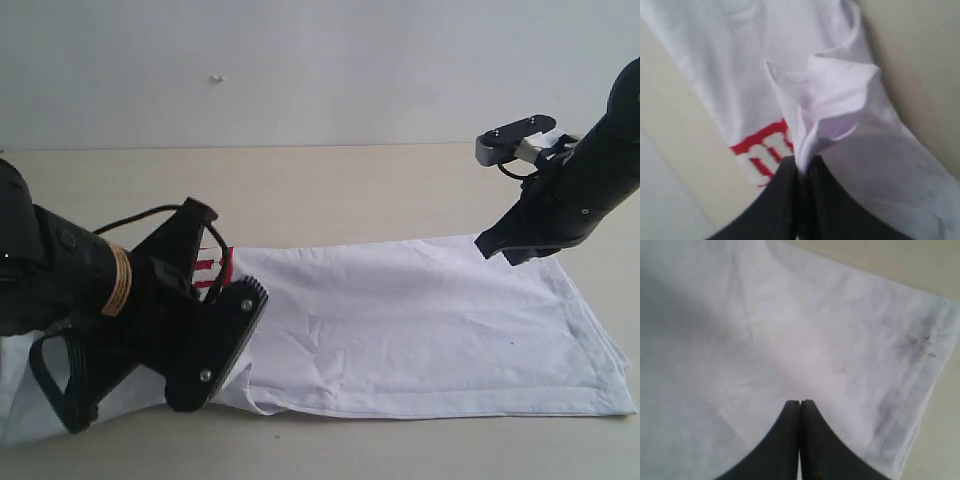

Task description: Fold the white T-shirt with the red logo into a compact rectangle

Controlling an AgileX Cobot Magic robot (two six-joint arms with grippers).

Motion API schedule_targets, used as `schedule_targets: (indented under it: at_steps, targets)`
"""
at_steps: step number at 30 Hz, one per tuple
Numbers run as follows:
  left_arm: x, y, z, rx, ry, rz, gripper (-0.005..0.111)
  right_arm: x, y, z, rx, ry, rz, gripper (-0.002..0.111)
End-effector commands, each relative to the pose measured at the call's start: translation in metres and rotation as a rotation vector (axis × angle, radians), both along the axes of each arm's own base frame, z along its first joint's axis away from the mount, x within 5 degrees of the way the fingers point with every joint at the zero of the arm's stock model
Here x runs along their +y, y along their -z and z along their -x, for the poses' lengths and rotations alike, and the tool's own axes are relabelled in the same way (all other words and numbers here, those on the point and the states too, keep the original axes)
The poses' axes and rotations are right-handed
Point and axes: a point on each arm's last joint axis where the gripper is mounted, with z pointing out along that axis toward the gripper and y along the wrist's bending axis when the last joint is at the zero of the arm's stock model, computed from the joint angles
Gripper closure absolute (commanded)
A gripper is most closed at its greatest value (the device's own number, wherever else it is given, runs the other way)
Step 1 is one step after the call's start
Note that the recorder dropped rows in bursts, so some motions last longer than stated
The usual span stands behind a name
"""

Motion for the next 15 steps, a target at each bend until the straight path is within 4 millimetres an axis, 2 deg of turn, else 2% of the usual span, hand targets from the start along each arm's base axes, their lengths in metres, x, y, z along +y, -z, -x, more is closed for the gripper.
schedule_targets:
  at_steps: [1,6,8,11,12,15]
  targets:
    - [-0.001,-0.011,-0.024,-0.128,0.035,0.168,0.107,0.000,-0.002,-0.003,-0.033,-0.010,0.012,0.108]
    - [0.008,0.006,-0.046,-0.118,-0.016,0.191,0.106,0.000,-0.002,-0.003,-0.040,-0.010,0.014,0.108]
    - [0.008,0.013,-0.050,-0.102,-0.028,0.194,0.099,0.000,-0.002,-0.004,-0.043,-0.019,0.017,0.108]
    - [0.003,0.022,-0.054,-0.095,-0.021,0.222,0.080,0.000,-0.003,-0.004,-0.048,-0.025,0.020,0.108]
    - [0.001,0.025,-0.056,-0.097,-0.012,0.237,0.070,0.000,-0.003,-0.004,-0.053,-0.024,0.021,0.108]
    - [-0.002,0.027,-0.063,-0.129,0.002,0.320,0.053,0.000,-0.004,-0.005,-0.056,-0.025,0.021,0.108]
